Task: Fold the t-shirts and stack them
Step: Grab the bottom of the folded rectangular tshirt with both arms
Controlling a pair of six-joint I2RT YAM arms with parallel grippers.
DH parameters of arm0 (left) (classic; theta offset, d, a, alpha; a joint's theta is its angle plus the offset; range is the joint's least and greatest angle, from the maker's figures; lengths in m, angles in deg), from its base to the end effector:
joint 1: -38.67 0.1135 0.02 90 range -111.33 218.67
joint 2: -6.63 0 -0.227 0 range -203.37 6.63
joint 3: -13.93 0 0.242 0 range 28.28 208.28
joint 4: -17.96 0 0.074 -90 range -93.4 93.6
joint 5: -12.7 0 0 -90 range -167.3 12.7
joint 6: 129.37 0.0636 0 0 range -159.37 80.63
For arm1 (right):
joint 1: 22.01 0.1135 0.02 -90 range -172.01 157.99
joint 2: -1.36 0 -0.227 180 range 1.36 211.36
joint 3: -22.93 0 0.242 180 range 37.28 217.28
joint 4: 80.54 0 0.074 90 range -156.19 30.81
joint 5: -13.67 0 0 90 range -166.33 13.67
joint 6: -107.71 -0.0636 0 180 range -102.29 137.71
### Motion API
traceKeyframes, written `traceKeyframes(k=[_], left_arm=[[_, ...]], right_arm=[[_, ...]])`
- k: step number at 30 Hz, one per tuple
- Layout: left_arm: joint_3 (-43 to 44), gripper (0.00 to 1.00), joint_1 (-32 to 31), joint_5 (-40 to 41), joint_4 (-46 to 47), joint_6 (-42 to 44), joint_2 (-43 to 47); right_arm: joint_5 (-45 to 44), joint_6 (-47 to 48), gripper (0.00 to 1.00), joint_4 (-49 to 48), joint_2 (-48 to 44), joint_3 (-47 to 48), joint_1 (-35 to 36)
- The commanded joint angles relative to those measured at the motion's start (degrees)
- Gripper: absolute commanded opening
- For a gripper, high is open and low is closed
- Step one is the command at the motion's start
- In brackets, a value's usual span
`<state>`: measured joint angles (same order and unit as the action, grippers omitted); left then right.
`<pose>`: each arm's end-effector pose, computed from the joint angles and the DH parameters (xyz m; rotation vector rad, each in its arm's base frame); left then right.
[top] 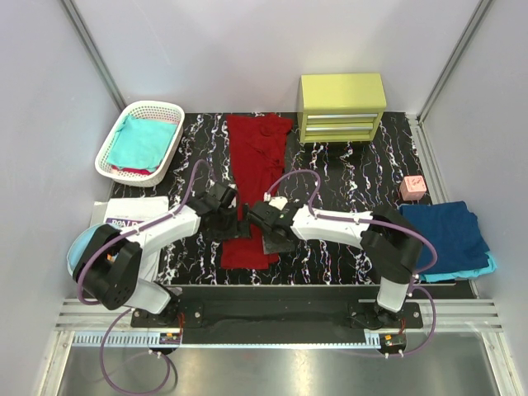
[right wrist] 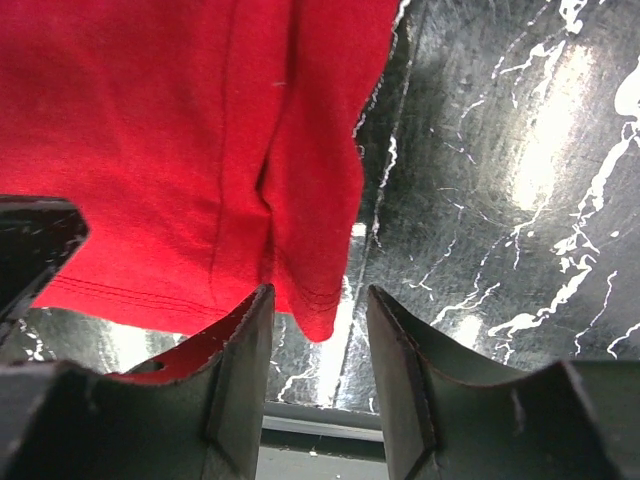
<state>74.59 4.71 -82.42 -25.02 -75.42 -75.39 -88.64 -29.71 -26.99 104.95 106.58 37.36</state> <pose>0.2235 -0.1574 0.1264 -0.0225 2.7880 -0.4663 0.1846 0.2852 0.1211 -0.2475 2.7845 0.1458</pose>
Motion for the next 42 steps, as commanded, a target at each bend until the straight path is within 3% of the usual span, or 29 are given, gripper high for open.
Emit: traceKeyframes(k=[1,6,10,13,17,22,27,29,30,32,38,40,42], left_arm=[[-0.25,0.86,-0.41,0.91,1.46,-0.51,1.95],[-0.16,0.85,-0.32,0.73,1.46,-0.42,1.69],[-0.25,0.85,-0.41,0.38,1.46,-0.60,1.60],[-0.34,0.84,-0.41,0.20,1.46,-0.68,1.60],[-0.34,0.84,-0.67,0.20,1.46,-0.77,1.34],[-0.34,0.84,-0.85,0.55,1.29,-0.77,2.03],[0.10,0.84,-0.85,1.95,0.32,-0.68,3.62],[2.29,0.84,-0.76,3.36,-1.61,-0.42,5.97],[3.43,0.85,-0.68,4.93,-2.13,-0.25,7.12],[8.52,0.88,-0.50,7.57,-3.19,0.80,10.63],[20.40,0.92,1.25,14.51,-4.95,5.11,10.66],[21.72,0.99,2.31,16.71,-6.44,5.29,9.51],[21.64,0.99,5.12,19.01,-7.41,4.24,7.94]], right_arm=[[-0.08,-1.80,0.43,-0.79,0.03,-1.18,0.48],[1.33,-4.08,0.19,-0.79,0.47,-3.90,0.39],[2.03,-5.84,0.07,-0.71,-1.02,-6.63,0.39],[3.08,-7.33,0.02,0.08,-2.34,-8.56,0.48],[3.00,-8.65,0.03,0.96,-3.83,-10.58,1.01],[3.26,-9.27,0.12,2.20,-3.83,-10.94,1.18],[2.30,-9.10,0.41,3.07,-5.41,-10.24,1.27],[-1.20,-7.00,0.52,3.42,-8.82,-7.53,1.27],[-3.74,-6.20,0.62,3.77,-10.32,-6.03,1.18],[-9.56,-1.05,0.70,4.13,-14.01,0.79,-0.48],[-12.02,8.56,0.73,6.59,-12.54,15.76,-7.86],[-12.90,9.53,0.72,6.76,-12.10,15.96,-9.27],[-15.96,9.80,0.70,6.50,-12.80,14.82,-10.50]])
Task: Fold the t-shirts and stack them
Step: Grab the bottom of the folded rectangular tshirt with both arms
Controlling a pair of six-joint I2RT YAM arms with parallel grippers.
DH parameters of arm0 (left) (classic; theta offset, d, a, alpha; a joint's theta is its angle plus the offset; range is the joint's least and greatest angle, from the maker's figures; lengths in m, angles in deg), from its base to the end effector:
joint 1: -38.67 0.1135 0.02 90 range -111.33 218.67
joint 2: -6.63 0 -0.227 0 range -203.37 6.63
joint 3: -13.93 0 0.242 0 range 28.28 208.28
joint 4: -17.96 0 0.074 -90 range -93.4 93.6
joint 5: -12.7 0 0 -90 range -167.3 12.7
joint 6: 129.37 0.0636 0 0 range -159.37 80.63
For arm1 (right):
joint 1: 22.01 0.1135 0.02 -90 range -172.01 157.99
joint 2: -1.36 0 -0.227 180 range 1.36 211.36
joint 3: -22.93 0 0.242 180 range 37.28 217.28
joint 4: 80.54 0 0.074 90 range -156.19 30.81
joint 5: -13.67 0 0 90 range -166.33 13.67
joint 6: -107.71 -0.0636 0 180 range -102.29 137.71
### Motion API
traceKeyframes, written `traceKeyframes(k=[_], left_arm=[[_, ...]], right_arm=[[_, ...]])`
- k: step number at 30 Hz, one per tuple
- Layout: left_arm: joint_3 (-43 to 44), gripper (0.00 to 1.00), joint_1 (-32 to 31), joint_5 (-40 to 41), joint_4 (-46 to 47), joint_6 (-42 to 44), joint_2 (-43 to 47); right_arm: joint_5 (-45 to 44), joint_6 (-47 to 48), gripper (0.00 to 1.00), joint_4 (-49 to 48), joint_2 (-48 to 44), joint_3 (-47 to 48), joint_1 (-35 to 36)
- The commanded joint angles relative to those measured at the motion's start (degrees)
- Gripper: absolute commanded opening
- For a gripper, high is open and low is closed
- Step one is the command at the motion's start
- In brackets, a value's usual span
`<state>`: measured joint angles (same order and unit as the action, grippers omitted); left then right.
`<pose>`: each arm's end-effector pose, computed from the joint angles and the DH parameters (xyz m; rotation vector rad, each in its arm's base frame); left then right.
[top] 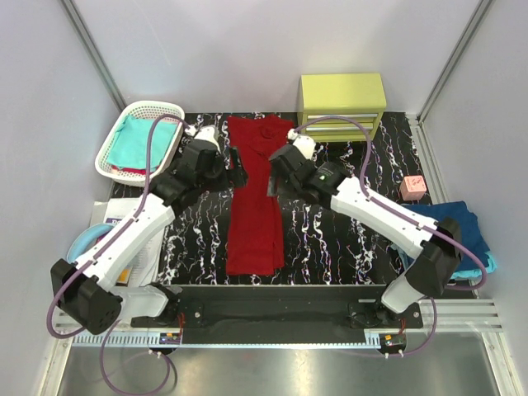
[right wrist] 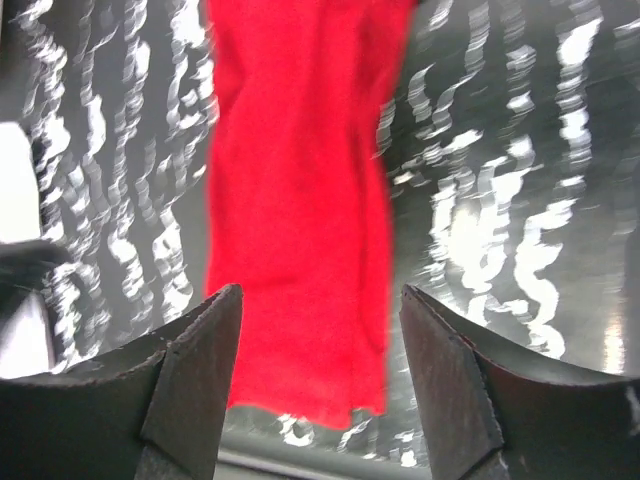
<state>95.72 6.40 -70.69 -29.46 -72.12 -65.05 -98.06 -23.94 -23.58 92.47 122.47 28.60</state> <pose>0.2542 -0.1518 0.2883 -0.0742 2.2615 -0.4918 0.2415 0.2570 0.2762 -0.0134 2.3648 0.3300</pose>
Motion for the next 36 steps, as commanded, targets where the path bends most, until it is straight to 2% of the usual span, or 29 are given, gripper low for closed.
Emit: traceKeyframes(k=[1,5,7,9,12,16,22,25,36], left_arm=[[0.24,0.99,4.75,7.27,-2.89,-0.19,-2.59],[-3.88,0.99,11.77,1.85,2.20,-2.84,-1.63],[-5.74,0.99,12.84,-0.71,3.96,-3.63,-1.27],[-5.74,0.90,12.76,-6.24,3.44,-1.71,-2.06],[-9.06,0.89,10.92,-9.51,1.69,-0.47,-2.15],[-17.85,0.93,4.70,-7.05,2.56,-1.17,2.41],[-28.49,0.95,-3.92,-4.50,3.97,-4.85,7.69],[-30.09,0.95,-7.35,-2.93,4.67,-5.92,8.40],[-32.46,0.93,-10.27,-1.87,7.13,-10.23,6.20]], right_arm=[[-7.26,4.03,0.68,2.74,-1.10,-1.51,-2.09],[-7.36,4.21,0.66,1.78,-2.16,-4.06,-4.29],[-6.48,4.38,0.66,1.60,-2.25,-4.68,-4.38],[-4.82,4.56,0.65,1.60,-1.90,-5.82,-4.38],[0.18,3.68,0.62,2.12,-2.34,-9.76,-4.38],[4.41,-0.35,0.62,0.12,-4.62,-20.38,-2.98],[6.09,-5.01,0.63,-1.83,-3.23,-28.05,2.38],[7.58,-5.90,0.62,-4.02,-1.65,-29.29,3.88],[9.17,-7.13,0.63,-6.14,4.95,-24.46,8.63]])
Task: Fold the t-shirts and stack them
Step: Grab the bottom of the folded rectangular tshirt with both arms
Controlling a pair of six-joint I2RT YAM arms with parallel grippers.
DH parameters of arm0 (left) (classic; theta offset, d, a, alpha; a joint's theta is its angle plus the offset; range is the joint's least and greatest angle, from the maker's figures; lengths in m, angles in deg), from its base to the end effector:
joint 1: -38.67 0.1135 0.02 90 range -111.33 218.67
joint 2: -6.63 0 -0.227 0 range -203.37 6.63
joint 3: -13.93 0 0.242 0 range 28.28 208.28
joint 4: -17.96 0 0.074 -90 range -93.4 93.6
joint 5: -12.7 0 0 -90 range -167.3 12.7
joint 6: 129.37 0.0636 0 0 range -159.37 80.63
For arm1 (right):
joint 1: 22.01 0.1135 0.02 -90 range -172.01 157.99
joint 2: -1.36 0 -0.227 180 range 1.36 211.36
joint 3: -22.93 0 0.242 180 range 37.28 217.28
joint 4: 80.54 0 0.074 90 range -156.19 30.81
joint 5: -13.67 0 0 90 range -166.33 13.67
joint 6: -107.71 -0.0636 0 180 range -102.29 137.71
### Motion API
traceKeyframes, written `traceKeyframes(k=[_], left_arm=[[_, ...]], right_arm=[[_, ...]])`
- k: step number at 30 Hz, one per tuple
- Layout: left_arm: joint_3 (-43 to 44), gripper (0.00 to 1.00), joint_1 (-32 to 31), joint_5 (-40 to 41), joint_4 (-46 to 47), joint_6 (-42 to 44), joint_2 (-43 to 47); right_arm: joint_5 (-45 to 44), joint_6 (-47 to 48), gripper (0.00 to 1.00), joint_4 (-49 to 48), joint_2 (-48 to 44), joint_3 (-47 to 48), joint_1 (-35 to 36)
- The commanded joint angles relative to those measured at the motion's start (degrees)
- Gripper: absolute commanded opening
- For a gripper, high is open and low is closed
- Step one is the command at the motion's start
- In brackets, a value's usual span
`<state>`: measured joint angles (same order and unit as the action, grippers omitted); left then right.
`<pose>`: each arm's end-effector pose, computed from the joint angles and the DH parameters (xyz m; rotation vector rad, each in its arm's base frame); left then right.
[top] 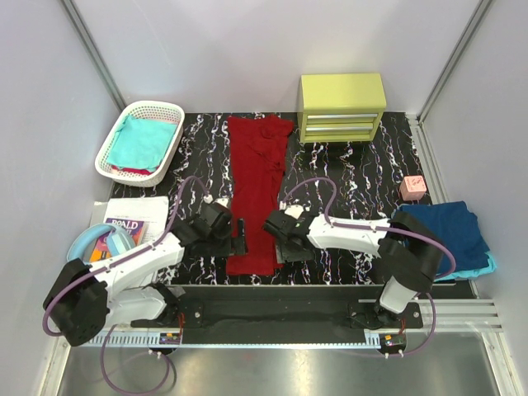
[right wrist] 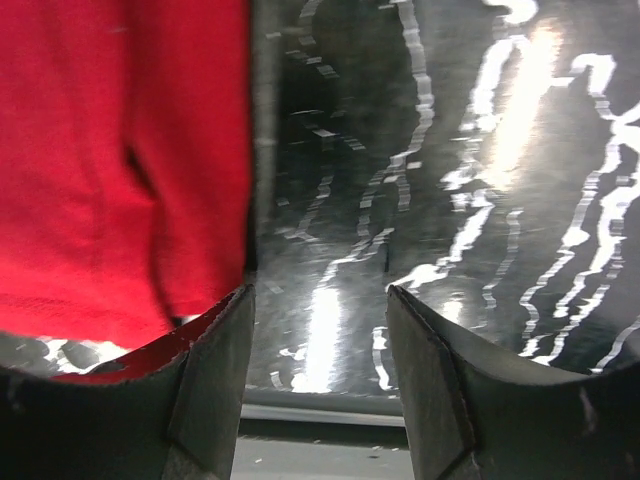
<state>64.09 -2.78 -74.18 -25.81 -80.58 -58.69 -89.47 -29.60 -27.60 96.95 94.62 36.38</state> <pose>0.1745 -0.1495 0.1387 -0.0146 2.6660 -0.4349 0.1666 0.2431 0.1090 -0.2350 2.8110 0.0631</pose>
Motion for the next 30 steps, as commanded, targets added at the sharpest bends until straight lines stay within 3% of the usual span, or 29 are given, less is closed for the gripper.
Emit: traceKeyframes(k=[1,22,30], left_arm=[[-0.66,0.93,-1.17,1.54,3.48,-1.85,-0.33],[0.93,0.91,-3.28,2.51,3.48,-2.73,0.63],[0.58,0.90,-3.28,1.46,4.27,-2.38,-2.18]], right_arm=[[0.49,-1.30,0.62,-2.11,0.56,3.83,0.93],[-2.59,-2.70,0.62,2.54,-3.39,10.07,4.19],[-0.57,-4.10,0.61,0.09,1.70,6.66,4.19]])
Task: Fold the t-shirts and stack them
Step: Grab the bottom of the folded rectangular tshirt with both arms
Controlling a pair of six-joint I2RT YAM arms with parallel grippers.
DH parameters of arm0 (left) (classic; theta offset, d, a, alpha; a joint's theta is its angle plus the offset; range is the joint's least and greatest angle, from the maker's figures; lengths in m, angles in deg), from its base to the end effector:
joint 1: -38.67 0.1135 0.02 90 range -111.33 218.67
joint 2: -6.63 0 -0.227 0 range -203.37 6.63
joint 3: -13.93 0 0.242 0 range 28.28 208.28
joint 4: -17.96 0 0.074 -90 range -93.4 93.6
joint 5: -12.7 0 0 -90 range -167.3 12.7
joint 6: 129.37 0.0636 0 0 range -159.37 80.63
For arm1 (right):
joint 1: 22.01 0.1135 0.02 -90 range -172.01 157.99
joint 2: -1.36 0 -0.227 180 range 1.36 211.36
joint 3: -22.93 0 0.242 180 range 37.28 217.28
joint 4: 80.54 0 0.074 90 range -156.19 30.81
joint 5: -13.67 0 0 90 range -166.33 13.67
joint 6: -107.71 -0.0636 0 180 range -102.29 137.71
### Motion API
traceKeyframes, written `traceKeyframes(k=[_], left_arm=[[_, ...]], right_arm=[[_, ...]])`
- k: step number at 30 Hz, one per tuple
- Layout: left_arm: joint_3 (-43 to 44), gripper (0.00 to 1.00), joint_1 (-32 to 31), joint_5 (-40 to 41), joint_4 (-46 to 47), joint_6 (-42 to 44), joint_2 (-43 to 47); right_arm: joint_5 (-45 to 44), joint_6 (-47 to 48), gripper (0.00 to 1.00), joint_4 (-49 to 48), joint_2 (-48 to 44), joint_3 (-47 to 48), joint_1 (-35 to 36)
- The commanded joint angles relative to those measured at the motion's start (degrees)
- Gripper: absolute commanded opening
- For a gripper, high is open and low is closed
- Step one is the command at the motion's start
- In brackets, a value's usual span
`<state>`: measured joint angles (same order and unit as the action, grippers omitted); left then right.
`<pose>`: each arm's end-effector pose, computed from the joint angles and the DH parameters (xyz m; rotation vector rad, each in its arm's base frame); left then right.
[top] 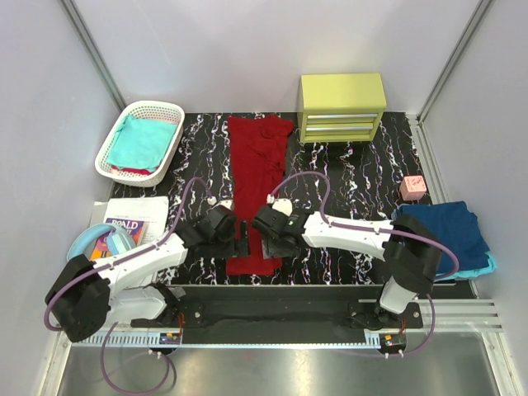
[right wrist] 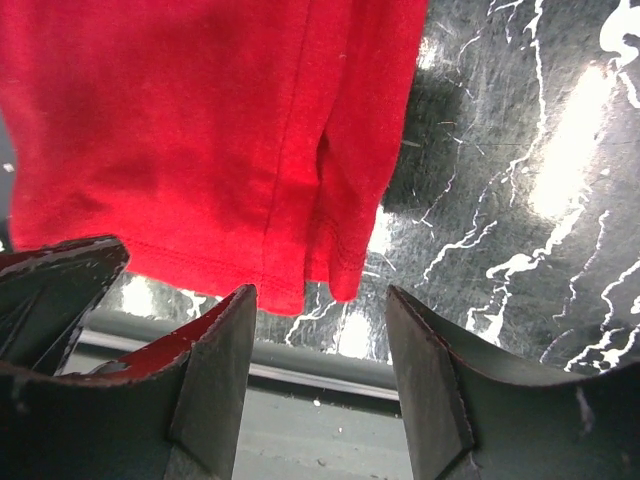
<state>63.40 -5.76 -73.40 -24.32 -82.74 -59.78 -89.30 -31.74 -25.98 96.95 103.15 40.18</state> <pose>0.1680 -0.1586 0.1329 -0.0003 2.6738 -0.4447 0.1629 0.2783 0.1476 -0.2502 2.7400 0.2270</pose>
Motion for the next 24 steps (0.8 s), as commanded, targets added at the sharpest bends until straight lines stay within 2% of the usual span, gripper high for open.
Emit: traceKeyframes(k=[1,6,7,9,12,16,21,24], left_arm=[[0.75,0.90,-0.40,0.49,2.96,-0.31,-1.09],[-0.83,0.89,-0.49,-0.30,4.37,-0.66,-1.35],[-0.92,0.88,-0.49,-0.38,4.45,-0.66,-1.26],[-1.01,0.88,-0.58,-0.56,4.54,-0.75,-1.26],[-1.10,0.87,-0.66,-0.74,4.81,-0.83,-1.18],[-1.19,0.86,-1.28,-1.09,4.89,-1.54,-1.53],[-1.36,0.86,-2.24,-0.74,4.81,-2.50,-1.09],[-1.01,0.86,-2.68,-0.48,4.81,-2.85,-0.74]], right_arm=[[-0.74,-2.31,0.60,-1.88,1.70,-2.58,0.47],[0.05,-3.37,0.54,-3.29,2.58,-5.39,0.39],[-0.03,-3.46,0.51,-3.47,2.58,-5.57,0.47],[-0.39,-3.81,0.40,-3.47,2.67,-5.66,0.39],[-0.21,-3.90,0.31,-3.47,3.02,-5.57,0.39],[-0.21,-4.07,0.32,-3.47,3.37,-5.84,0.39],[-0.83,-3.64,0.45,-3.47,1.97,-5.75,0.39],[-1.35,-3.20,0.48,-3.47,1.70,-5.14,0.47]])
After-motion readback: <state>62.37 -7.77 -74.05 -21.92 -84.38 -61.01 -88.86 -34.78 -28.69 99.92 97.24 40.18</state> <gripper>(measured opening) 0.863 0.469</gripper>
